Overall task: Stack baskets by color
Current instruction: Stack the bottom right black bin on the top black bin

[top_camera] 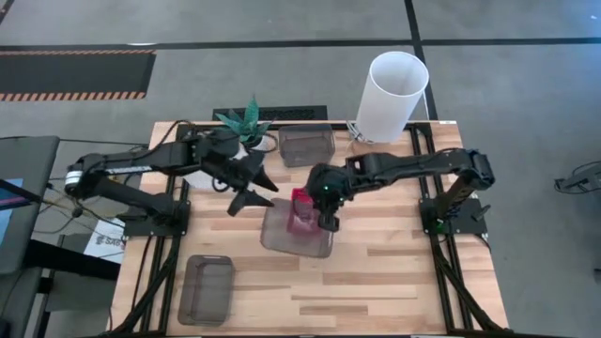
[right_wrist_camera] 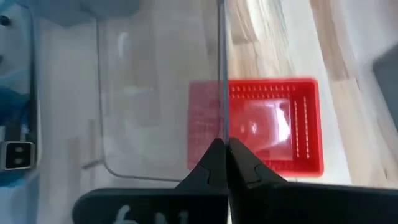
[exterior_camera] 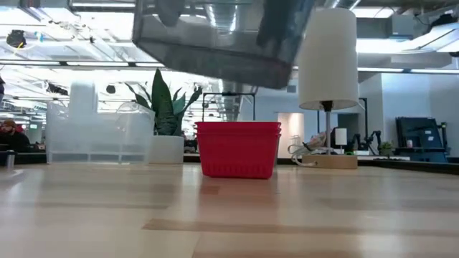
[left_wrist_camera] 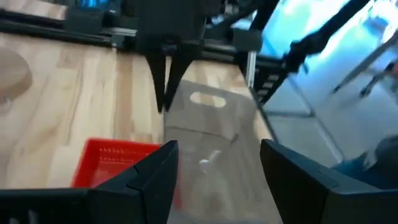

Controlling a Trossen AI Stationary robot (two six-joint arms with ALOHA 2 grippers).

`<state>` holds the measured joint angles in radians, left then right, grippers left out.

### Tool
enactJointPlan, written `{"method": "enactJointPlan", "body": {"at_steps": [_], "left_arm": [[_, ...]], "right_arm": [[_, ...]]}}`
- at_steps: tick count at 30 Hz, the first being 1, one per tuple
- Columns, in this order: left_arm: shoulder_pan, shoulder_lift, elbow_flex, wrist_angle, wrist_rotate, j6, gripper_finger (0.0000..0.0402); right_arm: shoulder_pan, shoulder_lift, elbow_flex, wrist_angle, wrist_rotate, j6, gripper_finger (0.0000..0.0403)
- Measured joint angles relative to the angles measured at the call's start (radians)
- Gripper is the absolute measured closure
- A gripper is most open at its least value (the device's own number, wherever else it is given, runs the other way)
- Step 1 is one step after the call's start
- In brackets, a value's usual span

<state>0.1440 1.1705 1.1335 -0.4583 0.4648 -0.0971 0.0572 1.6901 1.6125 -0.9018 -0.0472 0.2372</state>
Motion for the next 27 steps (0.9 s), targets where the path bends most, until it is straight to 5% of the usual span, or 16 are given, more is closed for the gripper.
{"method": "enactJointPlan", "body": {"at_steps": [10,19,27], "left_arm": [[-0.013,0.271,0.211,-0.289,-0.067,0.190,0.0187],[-0.023,0.389,0.289,-0.302,-0.213,0.221,0.0187],[-0.029,0.378,0.365,-0.256,-0.138,0.308,0.0187]], "right_arm": [[-0.044,0.000,0.068,-0.038,-0.011,-0.111,0.0403],[-0.055,0.000,0.068,-0.042,0.006,-0.157,0.0403],[-0.051,0.000,0.071,-0.081,-0.019,-0.216,0.0403]]}}
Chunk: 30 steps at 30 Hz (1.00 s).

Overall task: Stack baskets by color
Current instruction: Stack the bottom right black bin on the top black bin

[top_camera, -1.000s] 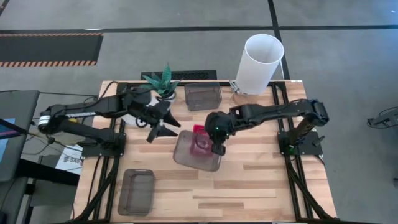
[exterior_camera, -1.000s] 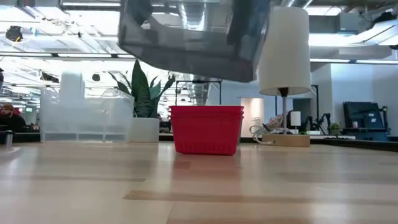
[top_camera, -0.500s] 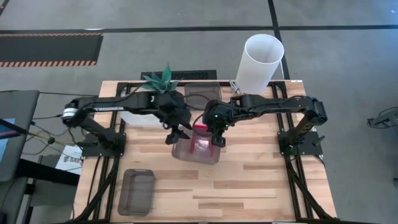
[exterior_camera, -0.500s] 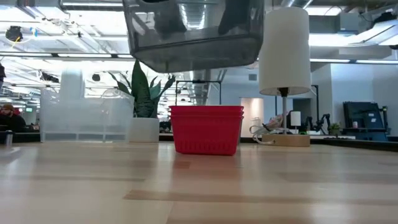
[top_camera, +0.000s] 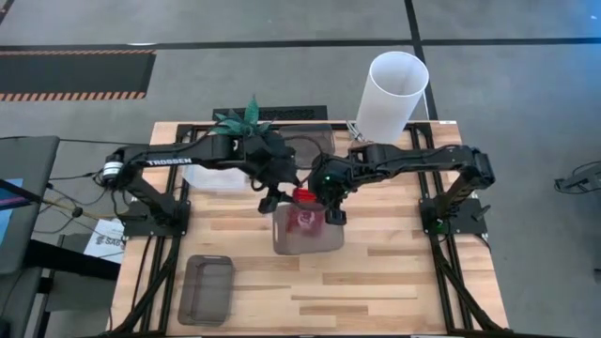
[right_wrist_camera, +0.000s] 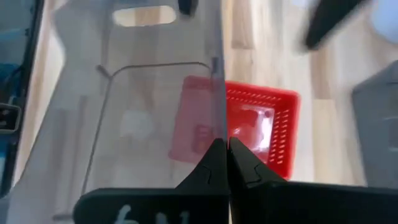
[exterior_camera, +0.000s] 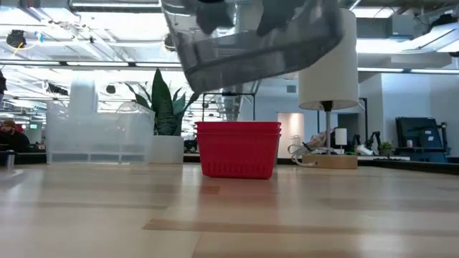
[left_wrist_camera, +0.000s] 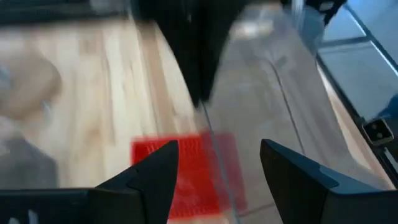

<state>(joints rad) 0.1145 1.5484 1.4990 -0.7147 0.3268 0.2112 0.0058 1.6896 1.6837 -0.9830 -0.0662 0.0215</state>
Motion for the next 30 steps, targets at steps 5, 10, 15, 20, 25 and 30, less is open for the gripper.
{"method": "enactJointPlan", "body": {"at_steps": [5,10,15,20,25,30], "left_arm": [[-0.004,-0.008,0.016,0.006,-0.081,0.014,0.0187],[-0.008,0.030,0.016,-0.022,-0.118,-0.028,0.0187],[-0.010,0.082,0.015,-0.065,-0.116,-0.042,0.0187],[-0.014,0.091,0.015,-0.079,-0.126,-0.053,0.0187],[-0.017,0.091,0.015,-0.095,-0.128,-0.054,0.0187],[-0.016,0.089,-0.006,-0.140,-0.135,-0.047,0.0216]], "right_arm": [[0.001,0.002,-0.001,0.000,0.003,-0.023,0.0403],[-0.001,0.001,-0.001,0.014,0.006,-0.032,0.0403],[-0.002,0.000,-0.002,0.030,0.008,-0.034,0.0403],[-0.008,-0.001,-0.002,0.054,0.010,-0.021,0.0403],[-0.025,-0.001,-0.002,0.077,0.024,0.002,0.0403],[-0.035,-0.001,-0.003,0.109,0.024,0.015,0.0403]]}}
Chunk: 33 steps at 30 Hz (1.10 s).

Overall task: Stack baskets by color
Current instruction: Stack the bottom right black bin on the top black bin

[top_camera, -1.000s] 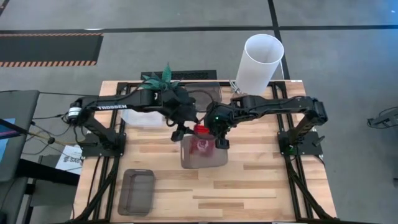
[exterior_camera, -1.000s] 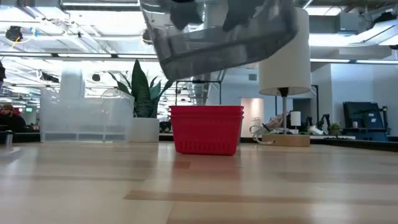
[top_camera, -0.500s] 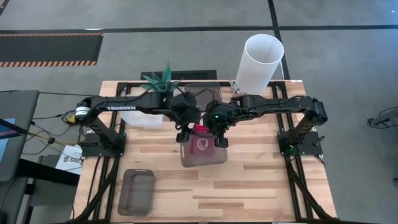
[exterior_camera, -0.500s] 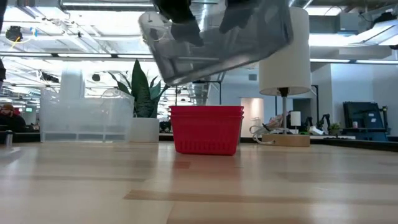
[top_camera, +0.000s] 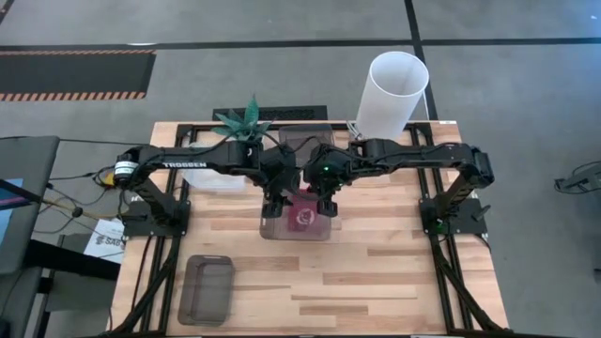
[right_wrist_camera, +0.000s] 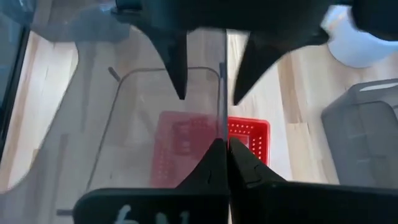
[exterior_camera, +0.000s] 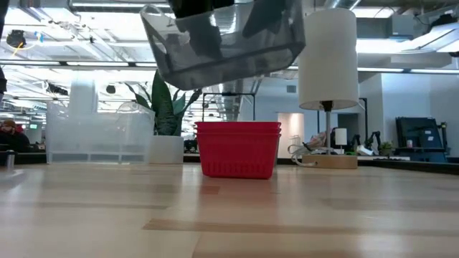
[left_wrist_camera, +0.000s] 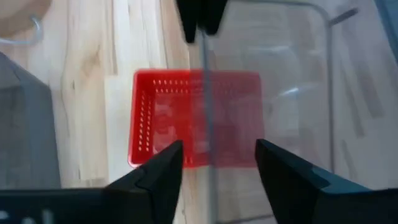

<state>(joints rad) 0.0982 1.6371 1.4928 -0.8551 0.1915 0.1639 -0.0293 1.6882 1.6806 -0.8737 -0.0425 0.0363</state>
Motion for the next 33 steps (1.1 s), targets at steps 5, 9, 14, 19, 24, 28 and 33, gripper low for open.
{"method": "enactJointPlan", "body": {"at_steps": [5,9,14,19,24,28,33], "left_arm": [[0.000,-0.010,-0.004,-0.003,-0.052,0.031,0.0313],[0.000,-0.009,-0.004,-0.005,-0.056,0.069,0.0390],[0.000,-0.009,-0.004,-0.004,-0.049,0.113,0.0400],[0.001,-0.009,-0.004,0.000,-0.050,0.157,0.0401],[0.013,-0.014,0.002,0.000,-0.044,0.185,0.0401],[0.037,-0.022,0.041,-0.016,-0.044,0.199,0.0401],[0.086,-0.026,0.117,-0.053,-0.043,0.222,0.0401]], "right_arm": [[-0.004,0.000,0.000,0.003,-0.006,0.020,0.0403],[-0.004,0.000,0.000,0.030,-0.006,0.034,0.0403],[-0.004,0.000,0.000,0.055,-0.009,0.038,0.0394],[-0.006,-0.001,0.000,0.061,-0.016,0.056,0.0339],[-0.022,-0.025,0.001,0.019,-0.016,0.111,0.0259],[-0.040,-0.086,0.002,-0.111,-0.016,0.158,0.0203],[-0.046,-0.189,0.002,-0.168,0.026,0.200,0.0168]]}}
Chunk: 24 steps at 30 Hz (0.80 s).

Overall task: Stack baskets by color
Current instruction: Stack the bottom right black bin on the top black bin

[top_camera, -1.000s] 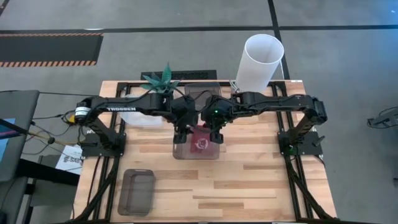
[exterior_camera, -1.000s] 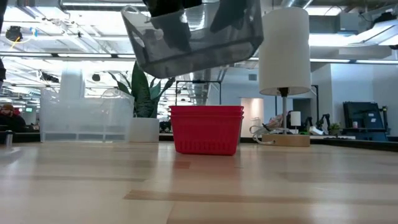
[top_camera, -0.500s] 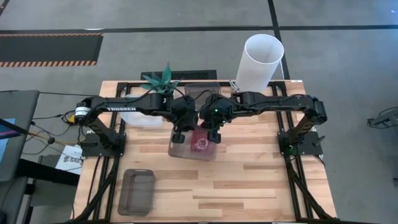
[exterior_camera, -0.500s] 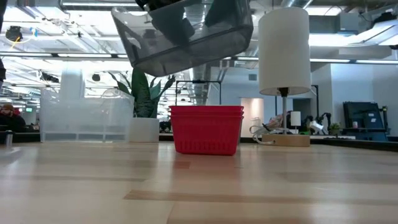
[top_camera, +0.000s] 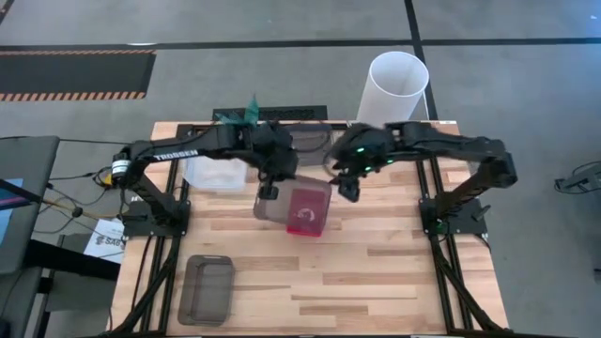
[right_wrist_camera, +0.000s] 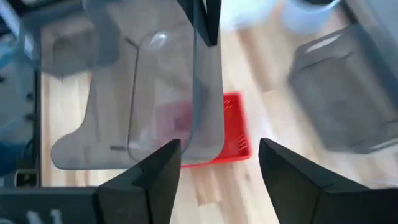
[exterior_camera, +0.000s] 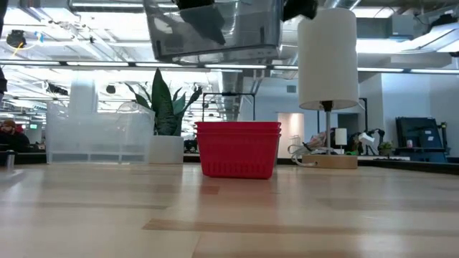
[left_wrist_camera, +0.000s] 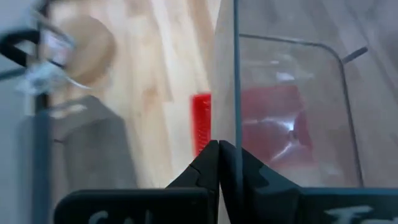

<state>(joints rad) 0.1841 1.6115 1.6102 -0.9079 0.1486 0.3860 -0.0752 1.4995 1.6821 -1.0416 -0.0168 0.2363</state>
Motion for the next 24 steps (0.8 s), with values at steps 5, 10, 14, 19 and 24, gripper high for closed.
{"method": "enactJointPlan", "body": {"at_steps": [5,10,14,19,24], "left_arm": [[0.058,0.000,0.070,0.006,-0.007,0.025,0.0401],[0.139,0.000,0.111,0.035,-0.031,0.050,0.0401],[0.212,0.009,0.114,0.084,-0.015,0.051,0.0401],[0.282,0.059,0.119,0.140,0.009,0.072,0.0401],[0.358,0.192,0.228,0.125,0.027,0.089,0.0401]], "right_arm": [[0.023,-0.096,0.000,0.002,0.141,0.003,0.0165],[0.052,-0.185,-0.040,0.004,0.225,0.015,0.0174],[0.075,-0.247,-0.123,0.033,0.275,0.053,0.0180],[0.089,-0.314,-0.264,0.114,0.288,0.102,0.0185],[0.087,-0.354,-0.384,0.204,0.288,0.155,0.0186]]}}
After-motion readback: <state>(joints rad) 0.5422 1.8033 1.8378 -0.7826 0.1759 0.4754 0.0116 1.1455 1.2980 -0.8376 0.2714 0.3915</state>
